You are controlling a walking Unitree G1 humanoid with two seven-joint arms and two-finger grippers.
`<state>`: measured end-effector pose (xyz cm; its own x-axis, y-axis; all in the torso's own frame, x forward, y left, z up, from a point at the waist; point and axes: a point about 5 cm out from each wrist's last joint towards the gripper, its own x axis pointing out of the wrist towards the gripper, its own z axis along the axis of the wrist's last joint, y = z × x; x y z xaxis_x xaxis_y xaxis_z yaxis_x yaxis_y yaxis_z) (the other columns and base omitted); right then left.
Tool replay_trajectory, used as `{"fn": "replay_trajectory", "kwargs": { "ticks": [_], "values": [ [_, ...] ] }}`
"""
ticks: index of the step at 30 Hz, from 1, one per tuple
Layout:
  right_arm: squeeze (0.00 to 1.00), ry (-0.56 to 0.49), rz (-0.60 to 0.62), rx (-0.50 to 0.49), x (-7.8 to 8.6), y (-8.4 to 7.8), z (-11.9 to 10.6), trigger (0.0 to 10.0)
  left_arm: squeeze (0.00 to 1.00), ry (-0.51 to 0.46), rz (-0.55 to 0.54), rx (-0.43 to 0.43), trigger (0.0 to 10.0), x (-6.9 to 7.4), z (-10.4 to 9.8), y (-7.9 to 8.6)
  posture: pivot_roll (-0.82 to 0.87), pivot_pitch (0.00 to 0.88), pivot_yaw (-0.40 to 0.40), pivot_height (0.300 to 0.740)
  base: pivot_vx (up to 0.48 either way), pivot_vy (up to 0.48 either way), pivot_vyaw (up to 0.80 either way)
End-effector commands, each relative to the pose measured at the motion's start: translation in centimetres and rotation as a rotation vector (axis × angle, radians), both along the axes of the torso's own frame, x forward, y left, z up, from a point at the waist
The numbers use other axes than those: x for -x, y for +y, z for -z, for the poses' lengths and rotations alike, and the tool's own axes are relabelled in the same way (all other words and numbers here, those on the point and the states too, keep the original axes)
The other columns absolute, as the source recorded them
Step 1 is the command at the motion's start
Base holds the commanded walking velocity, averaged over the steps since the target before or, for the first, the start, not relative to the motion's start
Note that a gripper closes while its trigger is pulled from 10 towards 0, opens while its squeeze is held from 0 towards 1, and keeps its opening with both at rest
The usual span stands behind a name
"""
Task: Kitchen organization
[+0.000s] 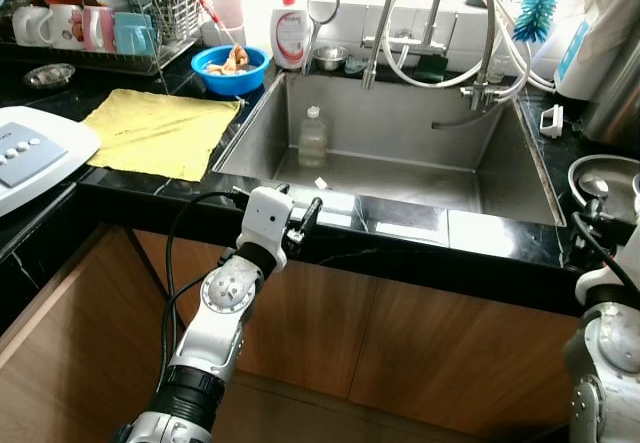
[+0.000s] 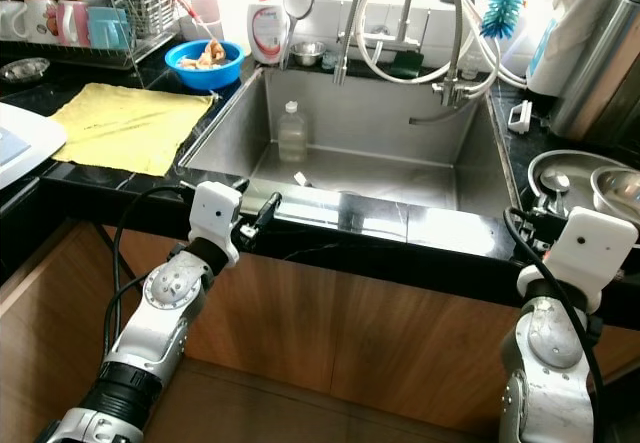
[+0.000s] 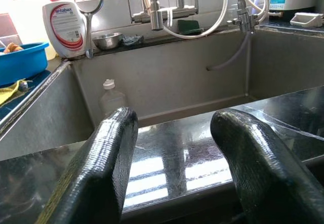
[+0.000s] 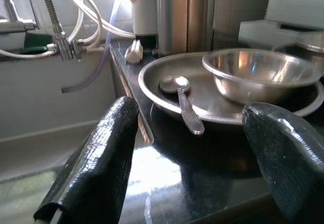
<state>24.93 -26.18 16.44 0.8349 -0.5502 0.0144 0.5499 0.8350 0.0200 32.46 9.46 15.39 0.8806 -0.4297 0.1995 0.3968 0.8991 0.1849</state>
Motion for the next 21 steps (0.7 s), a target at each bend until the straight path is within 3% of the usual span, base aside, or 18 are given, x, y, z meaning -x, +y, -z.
{"fn": "replay_trajectory", "kwargs": {
  "ticks": [1, 21],
  "values": [
    [0.0, 0.004, 0.0, -0.003, -0.24, -0.27, -0.33, 10.0, 0.0, -0.005, 0.004, -0.003, 10.0, 0.18, -0.09, 0.07, 0.0, 0.0, -0.018, 0.74, 0.0, 0.0, 0.0],
    [0.0, 0.042, 0.046, -0.048, -0.74, -1.11, -0.66, 10.0, 0.0, -0.003, 0.01, -0.009, 10.0, 0.14, -0.15, -0.01, 0.0, 0.0, -0.016, 0.74, 0.0, 0.0, 0.0]
  ]
}}
